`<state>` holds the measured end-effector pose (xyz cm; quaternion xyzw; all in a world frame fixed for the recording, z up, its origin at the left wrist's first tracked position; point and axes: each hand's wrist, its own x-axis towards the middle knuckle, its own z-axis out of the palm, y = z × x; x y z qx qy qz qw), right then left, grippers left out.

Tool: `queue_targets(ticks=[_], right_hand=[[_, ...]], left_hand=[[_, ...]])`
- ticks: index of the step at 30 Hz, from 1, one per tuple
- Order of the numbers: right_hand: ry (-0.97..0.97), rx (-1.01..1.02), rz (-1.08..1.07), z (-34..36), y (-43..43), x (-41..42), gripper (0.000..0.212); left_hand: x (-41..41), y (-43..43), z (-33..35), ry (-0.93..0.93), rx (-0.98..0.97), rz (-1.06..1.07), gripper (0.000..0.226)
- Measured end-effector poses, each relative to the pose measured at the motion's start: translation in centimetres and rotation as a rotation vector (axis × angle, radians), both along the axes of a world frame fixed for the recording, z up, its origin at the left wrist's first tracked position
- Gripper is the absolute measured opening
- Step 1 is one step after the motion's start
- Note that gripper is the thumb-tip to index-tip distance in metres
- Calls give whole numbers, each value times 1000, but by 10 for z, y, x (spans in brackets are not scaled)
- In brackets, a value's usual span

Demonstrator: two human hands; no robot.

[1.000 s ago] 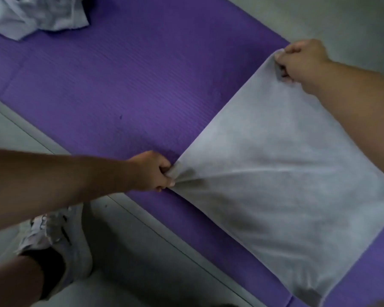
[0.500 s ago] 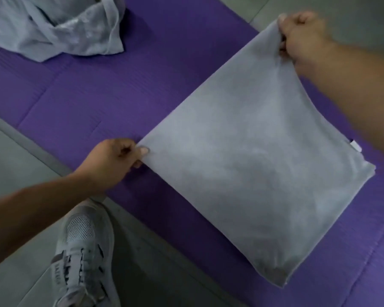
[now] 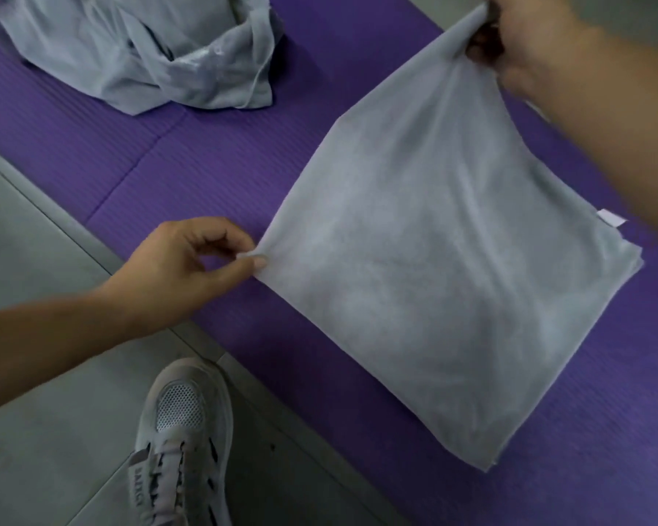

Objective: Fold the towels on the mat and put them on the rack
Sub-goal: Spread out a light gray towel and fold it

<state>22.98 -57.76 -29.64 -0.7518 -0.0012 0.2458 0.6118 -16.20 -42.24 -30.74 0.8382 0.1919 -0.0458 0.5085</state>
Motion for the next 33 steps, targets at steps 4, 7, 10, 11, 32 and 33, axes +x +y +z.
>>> queue_targets(ticks=[4,7,10,11,32,33], right_hand=[[-38,-38,-52,21,-66,-4,12],[-25,-101,-114,29,-133,-11,8],[23,-179,-167,26,-199,-23,17],[43,-201,-178,23,-218,-28,18],[-125,-656,-302,-68,-338,-41,31],[-142,-702,-248,-65,-336,-46,29]], left_hand=[[10,-31,27,-22,36,-508,22],[34,-77,37,-22,35,-674,20],[55,-146,34,23,19,-644,14],[57,-171,29,41,-3,-610,13],[-7,-327,-62,-119,366,-606,27],[-6,-326,-61,-132,361,-602,30]])
